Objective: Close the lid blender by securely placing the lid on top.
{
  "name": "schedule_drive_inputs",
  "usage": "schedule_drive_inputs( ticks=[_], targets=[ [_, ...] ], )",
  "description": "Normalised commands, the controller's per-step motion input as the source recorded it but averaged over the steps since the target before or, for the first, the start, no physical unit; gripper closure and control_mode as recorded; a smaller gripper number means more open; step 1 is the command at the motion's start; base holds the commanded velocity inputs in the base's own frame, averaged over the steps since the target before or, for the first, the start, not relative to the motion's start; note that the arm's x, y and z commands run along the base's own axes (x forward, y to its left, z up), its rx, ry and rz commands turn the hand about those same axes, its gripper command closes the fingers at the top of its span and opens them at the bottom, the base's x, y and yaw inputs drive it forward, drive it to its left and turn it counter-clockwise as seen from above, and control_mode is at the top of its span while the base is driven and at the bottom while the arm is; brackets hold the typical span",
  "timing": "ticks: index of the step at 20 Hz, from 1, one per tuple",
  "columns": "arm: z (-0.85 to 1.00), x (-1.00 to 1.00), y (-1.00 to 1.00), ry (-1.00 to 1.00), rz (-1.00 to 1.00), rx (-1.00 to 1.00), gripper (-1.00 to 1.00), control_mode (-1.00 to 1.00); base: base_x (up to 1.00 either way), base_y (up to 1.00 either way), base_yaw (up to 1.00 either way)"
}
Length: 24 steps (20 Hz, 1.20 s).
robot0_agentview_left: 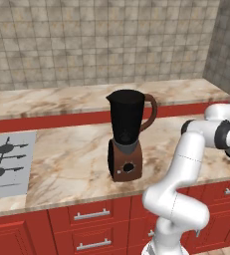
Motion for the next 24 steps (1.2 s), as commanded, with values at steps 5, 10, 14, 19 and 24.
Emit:
schedule_drive_inputs(
  ticks=[5, 10, 14, 19, 24],
  targets=[
    [-0.40, 0.08, -0.07, 0.00, 0.00, -0.01, -1.00, -1.00, 0.00, 0.00, 0.00],
    [-0.27, -0.17, 0.16, 0.00, 0.00, 0.00, -1.00, -1.00, 0.00, 0.00, 0.00],
    [-0.15, -0.19, 0.40, 0.00, 0.00, 0.00, -1.00, -1.00, 0.00, 0.00, 0.00],
    [-0.18, -0.20, 0.37, 0.00, 0.00, 0.00, -1.00, -1.00, 0.00, 0.00, 0.00],
    [-0.29, -0.03, 0.25, 0.00, 0.00, -0.01, -1.00, -1.00, 0.00, 0.00, 0.00]
  ],
)
